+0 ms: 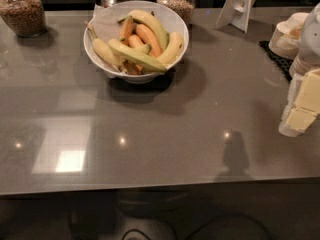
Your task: Pick banana from white bowl
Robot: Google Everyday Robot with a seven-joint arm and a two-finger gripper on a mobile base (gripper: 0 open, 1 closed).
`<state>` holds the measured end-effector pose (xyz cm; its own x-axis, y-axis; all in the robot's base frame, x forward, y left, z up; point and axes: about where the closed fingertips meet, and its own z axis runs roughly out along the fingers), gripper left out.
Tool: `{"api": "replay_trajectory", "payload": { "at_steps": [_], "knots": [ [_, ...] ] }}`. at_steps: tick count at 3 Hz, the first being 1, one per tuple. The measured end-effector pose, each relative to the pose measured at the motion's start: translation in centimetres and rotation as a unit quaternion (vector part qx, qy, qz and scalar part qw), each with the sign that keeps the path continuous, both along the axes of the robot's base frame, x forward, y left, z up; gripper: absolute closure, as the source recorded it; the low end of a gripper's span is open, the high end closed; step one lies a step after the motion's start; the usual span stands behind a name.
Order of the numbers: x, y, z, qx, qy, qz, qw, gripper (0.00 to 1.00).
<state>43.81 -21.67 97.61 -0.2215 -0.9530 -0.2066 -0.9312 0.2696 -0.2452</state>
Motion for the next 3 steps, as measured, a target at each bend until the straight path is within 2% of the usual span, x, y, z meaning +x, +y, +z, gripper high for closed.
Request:
{"api": "replay_trajectory", "payload": {
  "at_steps": [1, 2, 3],
  "knots": [
    [0.0, 0.0, 0.0, 0.000, 0.000, 0.000, 1.0000, 0.00],
    [0.9, 1.6, 0.0, 0.020, -0.010, 0.021, 0.9995, 0.00],
    [3.3, 5.2, 0.2, 0.071, -0.040, 0.048, 0.9956, 0.00]
  ]
}}
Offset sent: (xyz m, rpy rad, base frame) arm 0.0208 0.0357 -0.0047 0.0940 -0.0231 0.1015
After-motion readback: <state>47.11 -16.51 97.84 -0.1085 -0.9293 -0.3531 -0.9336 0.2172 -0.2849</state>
